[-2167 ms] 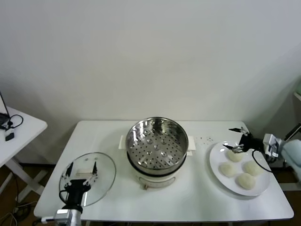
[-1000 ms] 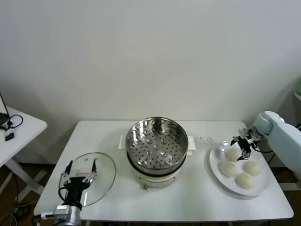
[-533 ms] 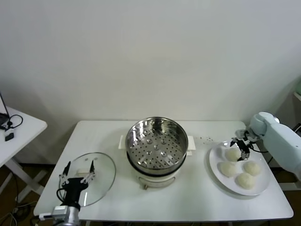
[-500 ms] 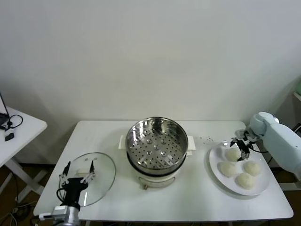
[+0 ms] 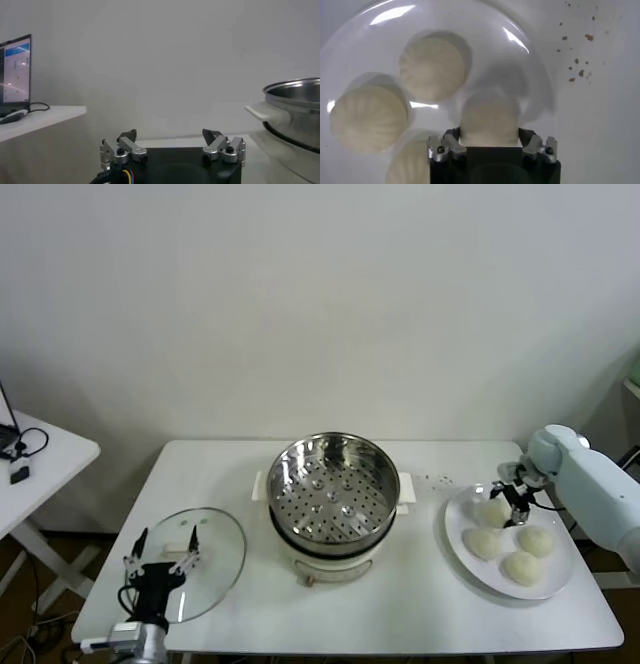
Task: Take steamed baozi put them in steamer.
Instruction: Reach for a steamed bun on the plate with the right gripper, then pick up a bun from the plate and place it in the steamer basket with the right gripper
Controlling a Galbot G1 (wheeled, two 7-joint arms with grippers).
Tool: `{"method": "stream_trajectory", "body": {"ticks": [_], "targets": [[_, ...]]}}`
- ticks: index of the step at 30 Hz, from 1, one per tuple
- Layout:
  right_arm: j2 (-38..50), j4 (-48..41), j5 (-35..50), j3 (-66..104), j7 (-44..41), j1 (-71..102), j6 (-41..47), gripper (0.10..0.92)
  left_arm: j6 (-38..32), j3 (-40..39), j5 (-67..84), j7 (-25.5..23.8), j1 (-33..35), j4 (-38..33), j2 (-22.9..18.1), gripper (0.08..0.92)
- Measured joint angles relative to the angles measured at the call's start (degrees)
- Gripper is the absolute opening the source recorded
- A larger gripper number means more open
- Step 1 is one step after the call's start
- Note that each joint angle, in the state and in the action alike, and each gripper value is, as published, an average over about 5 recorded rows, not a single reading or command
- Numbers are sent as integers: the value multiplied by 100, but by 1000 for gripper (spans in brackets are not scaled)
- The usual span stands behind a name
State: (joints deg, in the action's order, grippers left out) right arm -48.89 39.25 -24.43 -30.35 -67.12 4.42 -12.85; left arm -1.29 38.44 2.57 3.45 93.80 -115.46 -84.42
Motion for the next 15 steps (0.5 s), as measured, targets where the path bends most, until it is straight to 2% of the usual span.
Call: {"method": "stream_trajectory", "body": {"ticks": [8,15], "targets": [[110,192,93,-58,-63,-94,-40,672,3,41,10,-1,14,-6,-1,823],[385,893,287,-393,-180,-501,-206,670,2,106,43,-2,47,5,20,823]]}}
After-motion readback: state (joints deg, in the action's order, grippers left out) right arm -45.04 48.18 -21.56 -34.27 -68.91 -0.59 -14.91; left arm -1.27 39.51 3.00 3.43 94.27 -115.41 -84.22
